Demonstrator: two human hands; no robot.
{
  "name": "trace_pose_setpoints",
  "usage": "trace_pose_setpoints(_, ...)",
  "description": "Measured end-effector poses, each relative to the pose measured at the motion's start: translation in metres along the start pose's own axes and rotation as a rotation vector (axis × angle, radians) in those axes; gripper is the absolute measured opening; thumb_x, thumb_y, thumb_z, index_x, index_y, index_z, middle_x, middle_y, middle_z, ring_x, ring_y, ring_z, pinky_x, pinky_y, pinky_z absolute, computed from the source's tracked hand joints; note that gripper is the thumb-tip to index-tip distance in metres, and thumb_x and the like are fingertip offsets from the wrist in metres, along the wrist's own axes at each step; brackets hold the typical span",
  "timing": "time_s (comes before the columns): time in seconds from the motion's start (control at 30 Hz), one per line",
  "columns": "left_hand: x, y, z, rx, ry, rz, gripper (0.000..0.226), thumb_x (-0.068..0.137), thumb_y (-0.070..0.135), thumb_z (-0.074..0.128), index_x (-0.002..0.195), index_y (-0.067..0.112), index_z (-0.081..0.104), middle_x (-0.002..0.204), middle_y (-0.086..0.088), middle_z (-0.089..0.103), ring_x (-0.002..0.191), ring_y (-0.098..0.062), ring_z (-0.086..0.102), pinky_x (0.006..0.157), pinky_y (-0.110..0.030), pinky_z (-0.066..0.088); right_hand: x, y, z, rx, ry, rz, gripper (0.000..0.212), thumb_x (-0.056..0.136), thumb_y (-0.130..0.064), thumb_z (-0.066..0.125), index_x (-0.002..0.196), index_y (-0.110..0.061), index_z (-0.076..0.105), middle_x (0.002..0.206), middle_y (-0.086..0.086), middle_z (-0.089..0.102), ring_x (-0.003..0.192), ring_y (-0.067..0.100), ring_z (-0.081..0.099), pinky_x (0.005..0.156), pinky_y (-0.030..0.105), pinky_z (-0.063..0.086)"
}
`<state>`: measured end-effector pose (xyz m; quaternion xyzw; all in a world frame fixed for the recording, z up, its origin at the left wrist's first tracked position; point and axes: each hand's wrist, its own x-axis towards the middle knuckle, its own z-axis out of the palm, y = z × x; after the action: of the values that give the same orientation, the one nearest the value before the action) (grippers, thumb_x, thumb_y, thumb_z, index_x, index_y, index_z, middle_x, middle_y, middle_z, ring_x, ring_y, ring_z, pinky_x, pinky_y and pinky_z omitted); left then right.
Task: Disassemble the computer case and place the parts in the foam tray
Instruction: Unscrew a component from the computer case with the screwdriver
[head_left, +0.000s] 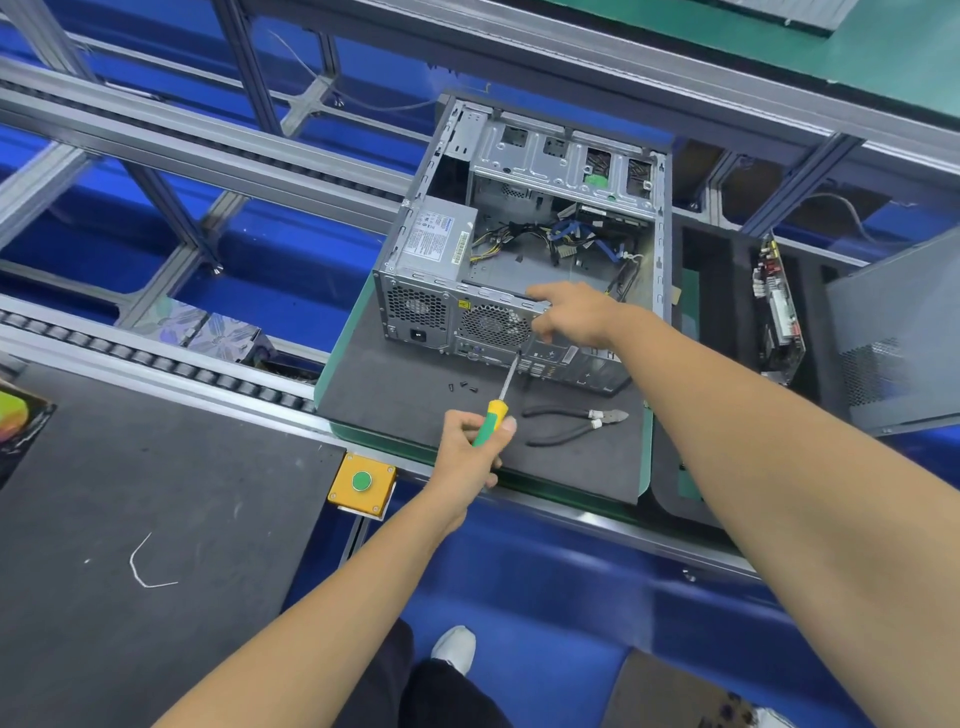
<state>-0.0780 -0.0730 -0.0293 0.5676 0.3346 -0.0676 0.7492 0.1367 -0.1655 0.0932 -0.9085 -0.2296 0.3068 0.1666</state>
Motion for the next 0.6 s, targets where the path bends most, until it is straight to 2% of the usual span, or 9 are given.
trace_pose_setpoints(0.07, 0.002, -0.003, -0.003, 0.0, 0.034, 0.037, 0.038, 0.088, 0.041, 0.079, 0.102, 0.017, 0.052, 0.093, -0.003, 0.06, 0.061, -0.005, 0.059, 0.051, -0.021, 0.047, 0.001, 0.0, 0.001, 0.005, -0.003, 0.002, 0.069, 0.083, -0.016, 0.065, 0.15, -0.025, 0.046, 0.102, 0.009, 0.067, 0.08, 0.021, 0.06, 0.065, 0.032, 0.043)
trace_pose_setpoints(0.17, 0.004, 0.0, -0.007, -0.064, 0.04, 0.005, 0.034, 0.091, 0.039, 0.077, 0.096, 0.012, 0.057, 0.084, -0.004, 0.063, 0.064, -0.011, 0.069, 0.046, -0.023, 0.045, 0.002, 0.001, 0.001, -0.006, 0.001, -0.001, 0.069, 0.083, -0.017, 0.064, 0.149, -0.024, 0.047, 0.104, 0.007, 0.065, 0.084, 0.023, 0.059, 0.069, 0.034, 0.046)
trace_pose_setpoints(0.27, 0.003, 0.006, -0.006, -0.102, -0.098, -0.068, 0.037, 0.1, 0.046, 0.063, 0.103, 0.009, 0.065, 0.084, -0.004, 0.072, 0.079, -0.019, 0.076, 0.052, -0.026, 0.053, 0.002, 0.001, 0.001, -0.002, 0.0, -0.001, 0.068, 0.083, -0.017, 0.064, 0.149, -0.024, 0.047, 0.104, 0.008, 0.065, 0.079, 0.019, 0.059, 0.071, 0.036, 0.048)
trace_pose_setpoints(0.37, -0.002, 0.009, -0.001, -0.152, -0.206, -0.161, 0.044, 0.106, 0.049, 0.048, 0.107, 0.012, 0.071, 0.08, 0.0, 0.07, 0.07, -0.013, 0.069, 0.054, -0.024, 0.052, 0.002, 0.001, 0.001, -0.004, 0.001, -0.001, 0.069, 0.083, -0.017, 0.065, 0.149, -0.025, 0.046, 0.1, 0.007, 0.066, 0.077, 0.017, 0.059, 0.067, 0.033, 0.046)
trace_pose_setpoints(0.47, -0.004, 0.01, 0.001, -0.211, -0.146, -0.231, 0.046, 0.109, 0.047, 0.042, 0.106, 0.013, 0.073, 0.076, 0.005, 0.066, 0.058, -0.007, 0.055, 0.047, -0.022, 0.043, 0.002, 0.0, 0.001, -0.002, -0.005, 0.005, 0.072, 0.082, -0.018, 0.065, 0.15, -0.027, 0.045, 0.098, 0.005, 0.067, 0.074, 0.015, 0.059, 0.065, 0.031, 0.043)
trace_pose_setpoints(0.53, -0.004, 0.01, 0.006, -0.211, -0.112, -0.209, 0.039, 0.108, 0.044, 0.046, 0.111, 0.011, 0.067, 0.081, 0.002, 0.064, 0.055, -0.007, 0.051, 0.044, -0.023, 0.039, 0.002, 0.001, 0.001, 0.003, -0.004, 0.008, 0.073, 0.081, -0.018, 0.065, 0.15, -0.028, 0.045, 0.096, 0.002, 0.066, 0.075, 0.014, 0.058, 0.065, 0.03, 0.042)
trace_pose_setpoints(0.6, -0.003, 0.01, 0.011, -0.155, -0.062, -0.137, 0.033, 0.102, 0.042, 0.06, 0.115, 0.012, 0.056, 0.093, -0.002, 0.059, 0.055, -0.007, 0.051, 0.043, -0.024, 0.038, 0.002, 0.001, 0.001, 0.005, 0.002, 0.012, 0.073, 0.08, -0.018, 0.065, 0.15, -0.029, 0.045, 0.093, -0.001, 0.065, 0.072, 0.013, 0.057, 0.063, 0.029, 0.04)
